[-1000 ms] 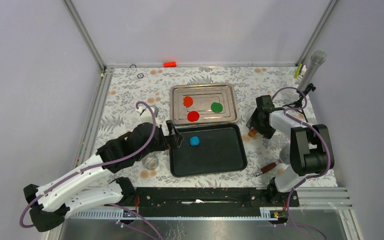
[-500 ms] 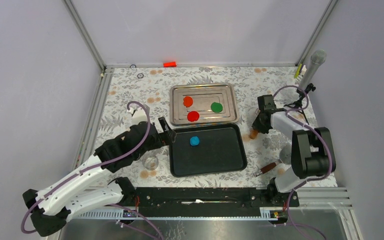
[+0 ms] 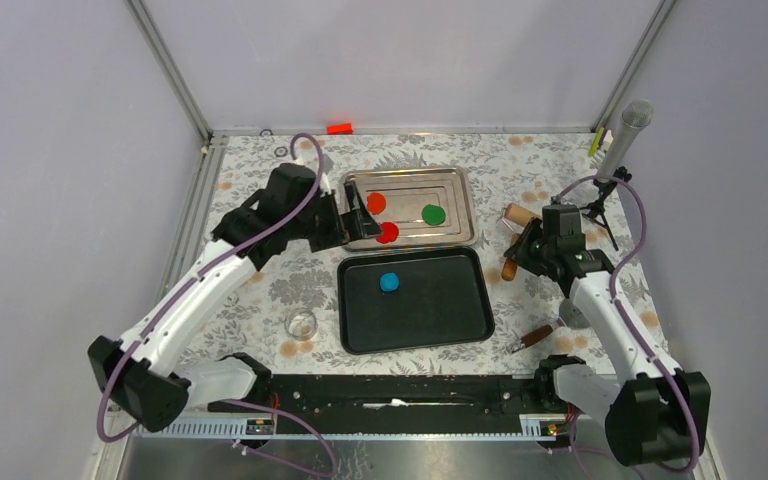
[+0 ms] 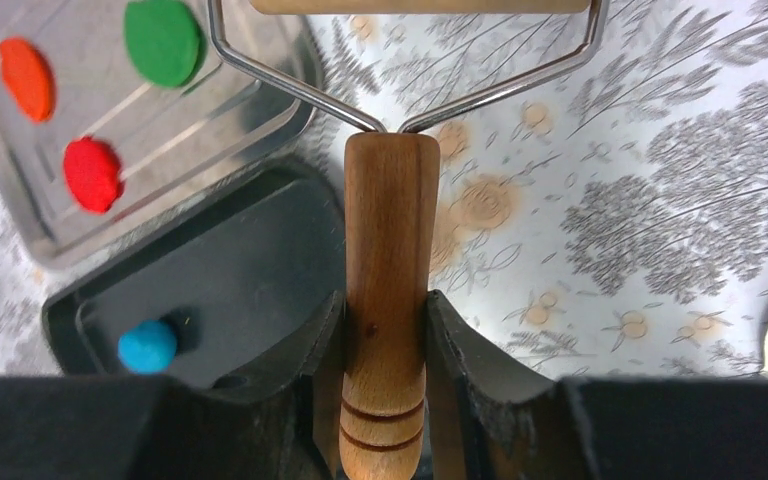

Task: Roll out the dumpling wrappers from the dough
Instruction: Pick up the rolling pin from the center of the board.

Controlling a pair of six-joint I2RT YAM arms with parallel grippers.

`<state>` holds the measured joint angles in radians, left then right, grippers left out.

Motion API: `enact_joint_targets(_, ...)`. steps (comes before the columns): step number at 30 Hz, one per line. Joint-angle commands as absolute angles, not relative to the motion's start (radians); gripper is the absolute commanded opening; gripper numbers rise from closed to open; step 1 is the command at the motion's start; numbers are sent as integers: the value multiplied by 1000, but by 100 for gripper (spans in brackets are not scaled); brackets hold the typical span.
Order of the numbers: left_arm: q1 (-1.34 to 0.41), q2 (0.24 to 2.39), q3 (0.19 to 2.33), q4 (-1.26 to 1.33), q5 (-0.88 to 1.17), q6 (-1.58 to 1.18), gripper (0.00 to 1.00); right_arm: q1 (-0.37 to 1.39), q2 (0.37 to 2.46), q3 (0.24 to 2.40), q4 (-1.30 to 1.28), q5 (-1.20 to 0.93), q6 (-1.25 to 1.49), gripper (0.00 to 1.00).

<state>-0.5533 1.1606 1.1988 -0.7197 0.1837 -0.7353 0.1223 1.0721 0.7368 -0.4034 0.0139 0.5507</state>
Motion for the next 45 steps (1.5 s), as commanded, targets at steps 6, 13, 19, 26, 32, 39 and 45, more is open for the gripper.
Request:
enact_joint_targets(6,-551,1292,1365,-690,571,-585,99,126,934,776,-438,-452,386,0)
enact_joint_targets(13,-554,1349,1452,-772,723,-502,99,204,887,866,-495,-554,263,0)
enact_joint_targets(19,-554,1386,1478,-769,729,-533,99,347,883,905,-453,-509,262,0)
enact_joint_targets(26,-519,1402,1487,-699,785,-619,99,495,908,933,-447,-422,192,0)
enact_joint_targets(32,-518,1452,1498,-783,780,-588,99,556,922,959,-468,-410,134,0)
enact_joint_targets(39,-518,1510,1519,-820,796,-615,99,617,924,968,-426,-419,123,0)
enact_joint_targets(45,-515,1559,1531,-821,893,-631,99,661,947,986,-407,-434,93,0)
